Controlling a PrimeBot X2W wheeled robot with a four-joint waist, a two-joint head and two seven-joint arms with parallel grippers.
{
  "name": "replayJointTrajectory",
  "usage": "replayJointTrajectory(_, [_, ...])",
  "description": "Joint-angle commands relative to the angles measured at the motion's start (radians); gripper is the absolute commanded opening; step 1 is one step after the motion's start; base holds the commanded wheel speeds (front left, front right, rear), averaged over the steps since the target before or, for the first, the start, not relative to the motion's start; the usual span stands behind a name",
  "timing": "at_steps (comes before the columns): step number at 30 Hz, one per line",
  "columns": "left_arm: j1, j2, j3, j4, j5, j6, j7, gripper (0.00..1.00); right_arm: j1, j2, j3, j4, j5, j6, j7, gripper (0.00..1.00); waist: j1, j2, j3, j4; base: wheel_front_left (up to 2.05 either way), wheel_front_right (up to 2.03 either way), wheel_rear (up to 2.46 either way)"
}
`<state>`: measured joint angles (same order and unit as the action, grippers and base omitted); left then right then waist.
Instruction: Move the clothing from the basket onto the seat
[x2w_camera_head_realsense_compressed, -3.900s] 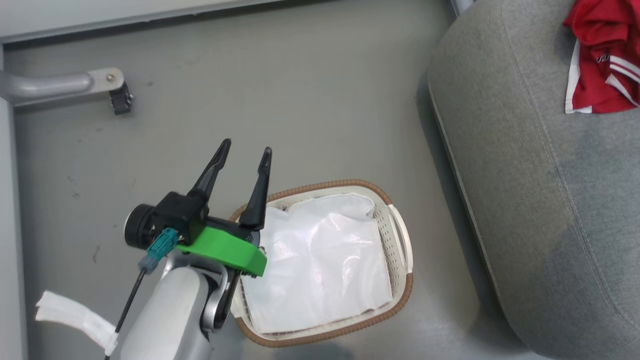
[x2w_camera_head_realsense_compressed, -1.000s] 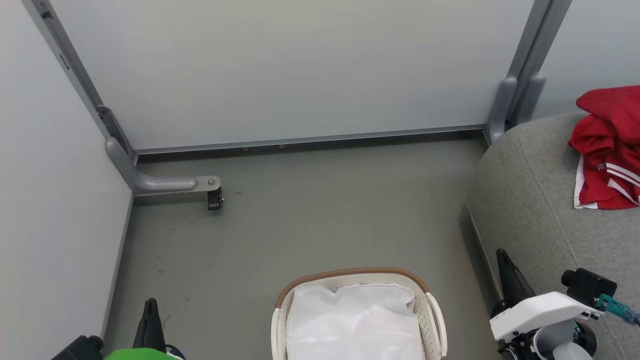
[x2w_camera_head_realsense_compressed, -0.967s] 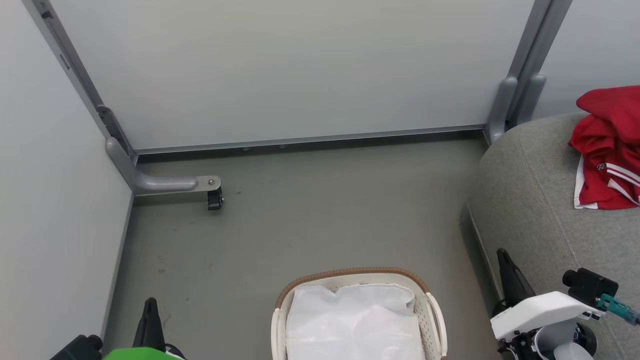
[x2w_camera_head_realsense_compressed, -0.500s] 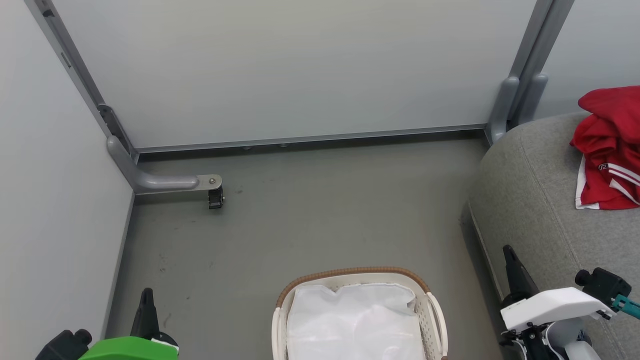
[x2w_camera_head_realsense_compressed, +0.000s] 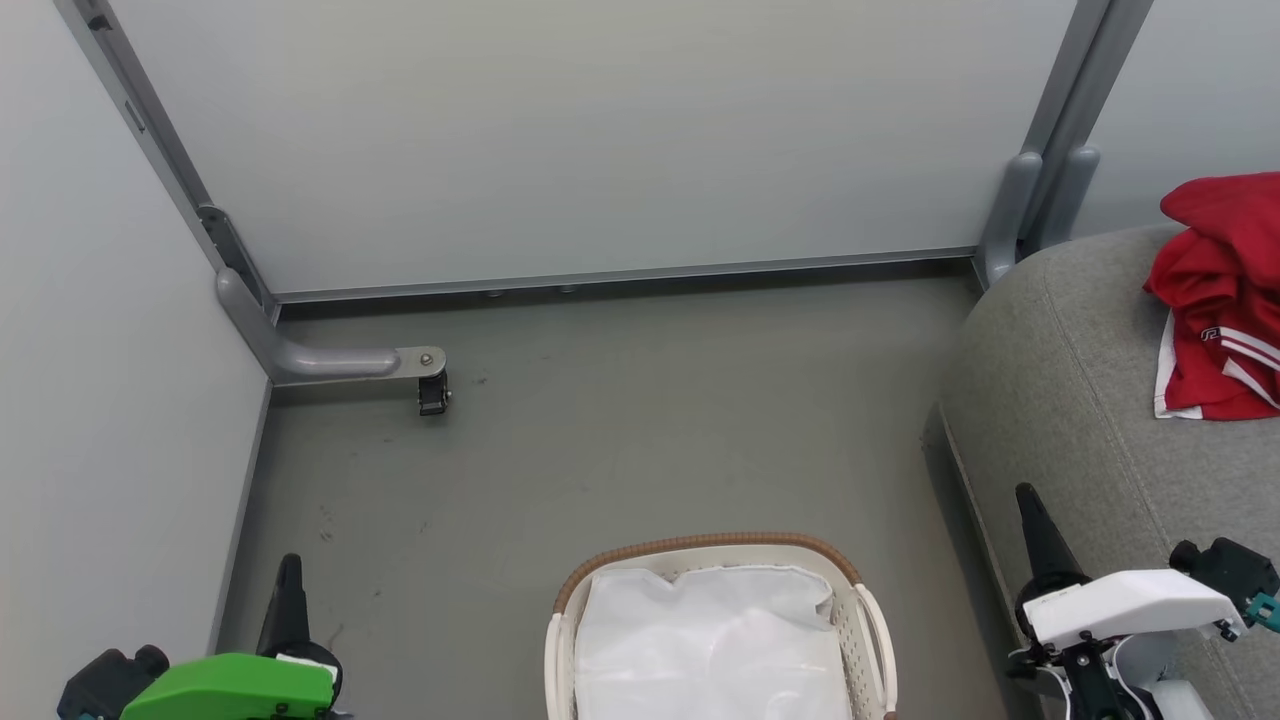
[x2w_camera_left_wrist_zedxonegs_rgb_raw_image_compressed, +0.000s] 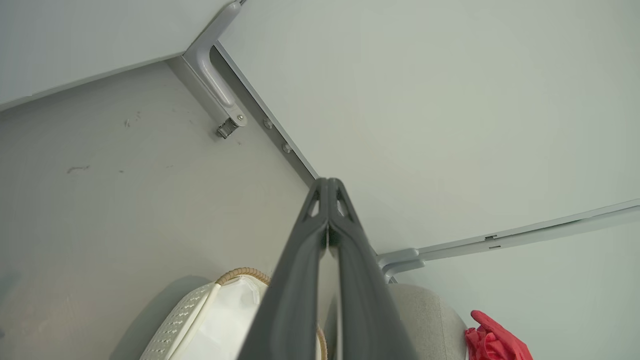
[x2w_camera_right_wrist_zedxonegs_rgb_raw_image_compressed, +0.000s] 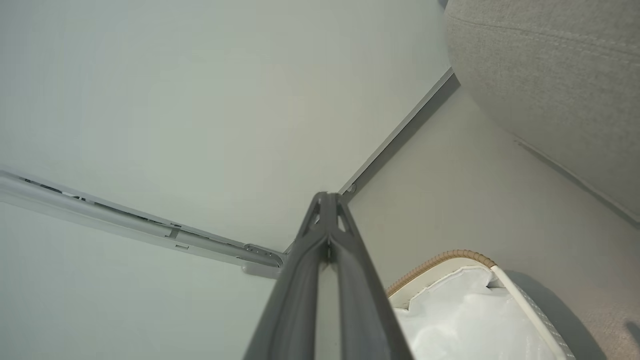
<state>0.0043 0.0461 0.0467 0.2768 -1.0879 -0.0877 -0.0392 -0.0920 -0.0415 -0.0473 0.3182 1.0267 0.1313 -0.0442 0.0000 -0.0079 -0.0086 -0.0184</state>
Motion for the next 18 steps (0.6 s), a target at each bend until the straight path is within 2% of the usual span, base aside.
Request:
replayJointTrajectory(1, [-0.03,0.004,0.007,-0.012,-0.027,-0.007,0.006,0.0,-0.018,-0.007,-0.006,-0.016,0.029,0.0,0.009,0.0,0.0,0.0035,0.0,0.0,0.0,0.0,0.0])
replayJointTrajectory(18, [-0.058,0.005,0.026,-0.019,-0.178,-0.02,0.051,0.0,-0.02,-0.008,-0.025,-0.035,0.198,-0.001,0.055,0.0,0.0,0.0046,0.003,0.005,0.0,0.0,0.0])
